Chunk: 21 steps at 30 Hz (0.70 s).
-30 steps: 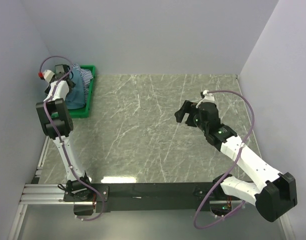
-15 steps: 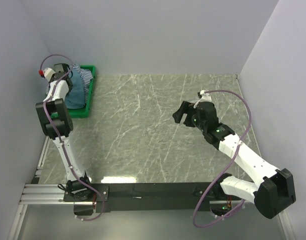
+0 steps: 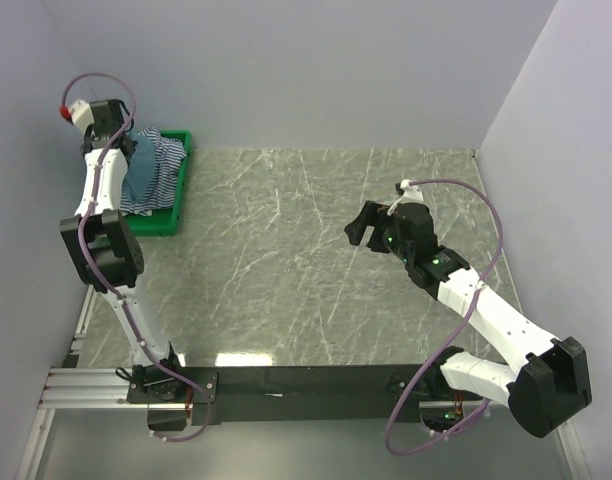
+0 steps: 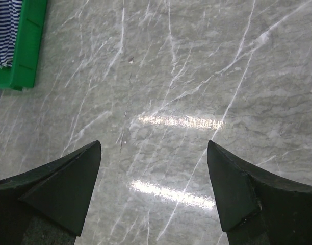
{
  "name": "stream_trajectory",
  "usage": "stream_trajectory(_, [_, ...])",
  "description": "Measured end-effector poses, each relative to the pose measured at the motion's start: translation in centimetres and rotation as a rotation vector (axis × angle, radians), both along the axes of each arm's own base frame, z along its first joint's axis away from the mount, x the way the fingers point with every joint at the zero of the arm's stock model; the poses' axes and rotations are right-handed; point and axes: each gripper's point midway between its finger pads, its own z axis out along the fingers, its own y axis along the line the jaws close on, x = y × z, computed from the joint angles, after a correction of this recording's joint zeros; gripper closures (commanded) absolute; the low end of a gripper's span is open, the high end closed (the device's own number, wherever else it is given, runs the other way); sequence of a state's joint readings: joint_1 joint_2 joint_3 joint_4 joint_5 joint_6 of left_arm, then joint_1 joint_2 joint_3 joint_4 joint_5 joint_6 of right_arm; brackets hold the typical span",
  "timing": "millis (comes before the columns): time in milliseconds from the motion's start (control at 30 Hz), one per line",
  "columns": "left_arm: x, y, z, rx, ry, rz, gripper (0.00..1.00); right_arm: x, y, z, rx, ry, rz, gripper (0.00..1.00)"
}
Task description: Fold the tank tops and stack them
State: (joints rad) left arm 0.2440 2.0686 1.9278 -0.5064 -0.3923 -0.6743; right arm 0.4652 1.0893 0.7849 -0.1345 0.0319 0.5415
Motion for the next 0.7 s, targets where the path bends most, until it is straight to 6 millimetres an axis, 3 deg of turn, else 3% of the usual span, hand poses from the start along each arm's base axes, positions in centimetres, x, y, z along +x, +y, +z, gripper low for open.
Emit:
stream_trajectory(100, [0.8,-2.4,4.9,0.025,-0.086,-0.065,1.00,0.0,0.0,0.0,-0.001,0.000,-0.001,0.10])
stream_trajectory(200, [1.3,-6.7,9.5,0.055,-0.162,-0.154,1.00,0.0,-0.1,0.0,-0.003,-0.002,-0.003,0.10])
stream_trajectory(367, [0.1,-18.0,17.2,0.087,-0.302,-0.370,1.00,0.0,-0.4,0.6,-0.007,-0.022,-0.014,0.10])
stream_trajectory(500, [-2.8,-26.7,22.4,0.089,-0.417,-0.541,1.00,-0.1,-1.0,1.7,-0.006,-0.056,-0.033,0.10])
stream_trajectory(600, [-5.2,-31.3,25.3,0.059,-0.494,-0.643,1.00,-0.2,-1.5,2.4,-0.006,-0.081,-0.055,0.10])
stream_trajectory(700, [-7.4,-34.5,25.1,0.009,-0.536,-0.720,1.00,-0.2,-2.0,2.7,-0.010,-0.089,-0.079,0.10])
